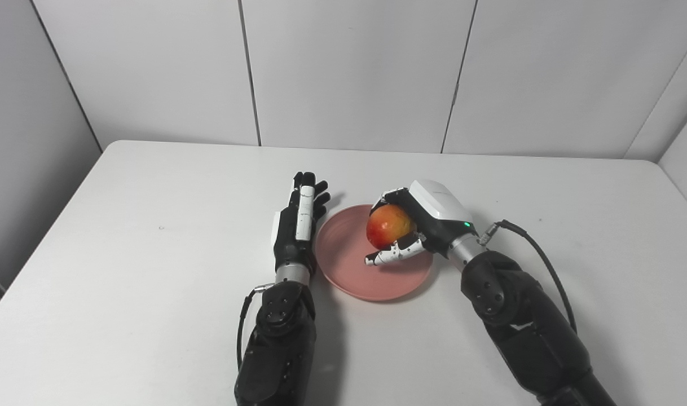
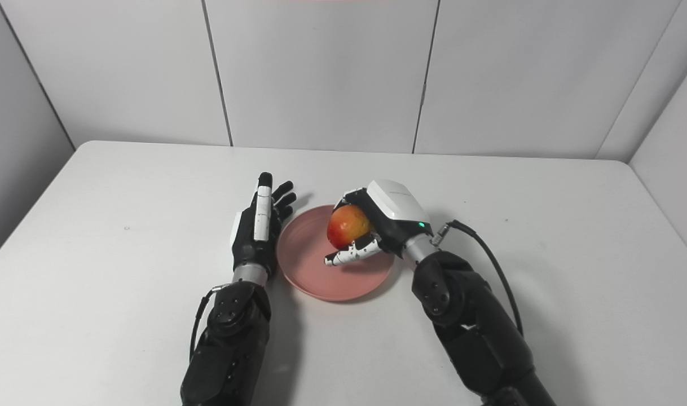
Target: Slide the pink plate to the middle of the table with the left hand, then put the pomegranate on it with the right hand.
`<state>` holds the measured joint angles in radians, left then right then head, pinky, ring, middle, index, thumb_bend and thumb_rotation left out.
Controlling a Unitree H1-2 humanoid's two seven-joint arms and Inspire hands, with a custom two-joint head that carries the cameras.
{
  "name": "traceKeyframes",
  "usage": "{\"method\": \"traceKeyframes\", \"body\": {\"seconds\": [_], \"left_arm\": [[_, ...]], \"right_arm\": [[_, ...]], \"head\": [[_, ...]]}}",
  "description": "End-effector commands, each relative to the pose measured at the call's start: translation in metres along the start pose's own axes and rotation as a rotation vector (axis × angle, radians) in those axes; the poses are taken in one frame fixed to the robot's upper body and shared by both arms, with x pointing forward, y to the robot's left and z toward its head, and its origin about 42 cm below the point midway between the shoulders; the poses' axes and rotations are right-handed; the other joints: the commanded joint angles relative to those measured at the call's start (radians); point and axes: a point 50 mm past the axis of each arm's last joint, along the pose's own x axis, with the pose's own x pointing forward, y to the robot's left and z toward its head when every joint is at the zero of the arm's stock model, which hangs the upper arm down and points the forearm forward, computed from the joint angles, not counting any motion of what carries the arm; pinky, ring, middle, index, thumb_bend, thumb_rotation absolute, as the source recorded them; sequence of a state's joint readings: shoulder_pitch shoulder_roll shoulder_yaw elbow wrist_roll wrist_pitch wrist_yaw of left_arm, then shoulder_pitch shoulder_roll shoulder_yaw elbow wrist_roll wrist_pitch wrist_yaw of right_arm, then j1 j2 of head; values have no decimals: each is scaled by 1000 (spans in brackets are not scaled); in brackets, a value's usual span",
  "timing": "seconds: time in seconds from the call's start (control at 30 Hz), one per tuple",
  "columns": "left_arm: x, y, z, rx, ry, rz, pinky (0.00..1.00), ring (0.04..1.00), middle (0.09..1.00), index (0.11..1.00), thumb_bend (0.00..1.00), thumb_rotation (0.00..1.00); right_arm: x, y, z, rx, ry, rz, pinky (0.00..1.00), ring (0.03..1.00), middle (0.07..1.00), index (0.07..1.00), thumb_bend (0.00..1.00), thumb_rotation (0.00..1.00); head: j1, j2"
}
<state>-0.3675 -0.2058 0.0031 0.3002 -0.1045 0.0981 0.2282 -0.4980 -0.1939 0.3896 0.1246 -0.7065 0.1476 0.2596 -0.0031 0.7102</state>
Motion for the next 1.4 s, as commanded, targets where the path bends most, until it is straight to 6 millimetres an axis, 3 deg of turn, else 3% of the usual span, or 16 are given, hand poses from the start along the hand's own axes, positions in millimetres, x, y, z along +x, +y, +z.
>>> {"method": "traceKeyframes", "body": {"seconds": [0.0, 0.2, 0.47, 0.53, 0.63, 0.67, 0.7, 0.77, 0.83, 0.87, 1.0, 1.37], "left_arm": [[2, -32, 7, -37, -17, -25, 896, 844, 845, 967, 924, 912], [4, -34, 7, -23, -22, -19, 947, 830, 837, 977, 938, 931], [5, -38, 7, -21, -37, -20, 849, 814, 849, 980, 924, 947], [5, -39, 8, -23, -43, -22, 774, 815, 849, 983, 912, 943], [5, -39, 8, -20, -46, -24, 768, 816, 844, 986, 904, 941], [5, -39, 8, -17, -47, -24, 796, 817, 840, 986, 913, 940], [5, -39, 8, -14, -48, -24, 805, 818, 839, 986, 916, 940], [5, -39, 8, -11, -50, -23, 850, 827, 836, 985, 915, 944], [5, -38, 8, -11, -51, -21, 855, 829, 836, 985, 916, 945], [5, -38, 8, -11, -51, -20, 853, 828, 837, 984, 918, 943], [4, -38, 8, -24, -48, -25, 824, 839, 851, 990, 923, 939], [1, -34, 13, -45, -39, -39, 822, 907, 873, 995, 918, 934]], "right_arm": [[11, -24, 16, -25, -48, -51, 202, 261, 352, 487, 501, 151], [13, -19, 20, -37, -58, -18, 191, 250, 338, 489, 501, 148], [12, -15, 24, -102, -64, 28, 228, 293, 387, 494, 501, 154], [11, -15, 23, -128, -68, 36, 287, 365, 454, 494, 505, 161], [10, -15, 21, -169, -74, 55, 368, 455, 533, 495, 508, 170], [9, -15, 21, -189, -77, 64, 454, 555, 619, 606, 660, 428], [8, -16, 20, -207, -81, 76, 483, 589, 648, 643, 711, 517], [7, -18, 19, -222, -85, 88, 656, 760, 779, 740, 797, 643], [7, -20, 18, -224, -85, 90, 701, 797, 808, 758, 809, 656], [7, -21, 18, -225, -84, 91, 784, 844, 843, 785, 820, 673], [6, -25, 16, -253, -79, 83, 923, 910, 894, 832, 840, 720], [5, -55, 24, -250, -149, -65, 953, 932, 918, 849, 907, 824]], "head": [[5, 1], [15, 0], [15, 1], [18, 1], [18, 1], [18, 1], [21, 2], [22, 2], [22, 2], [22, 2], [24, 3], [43, 13]]}}
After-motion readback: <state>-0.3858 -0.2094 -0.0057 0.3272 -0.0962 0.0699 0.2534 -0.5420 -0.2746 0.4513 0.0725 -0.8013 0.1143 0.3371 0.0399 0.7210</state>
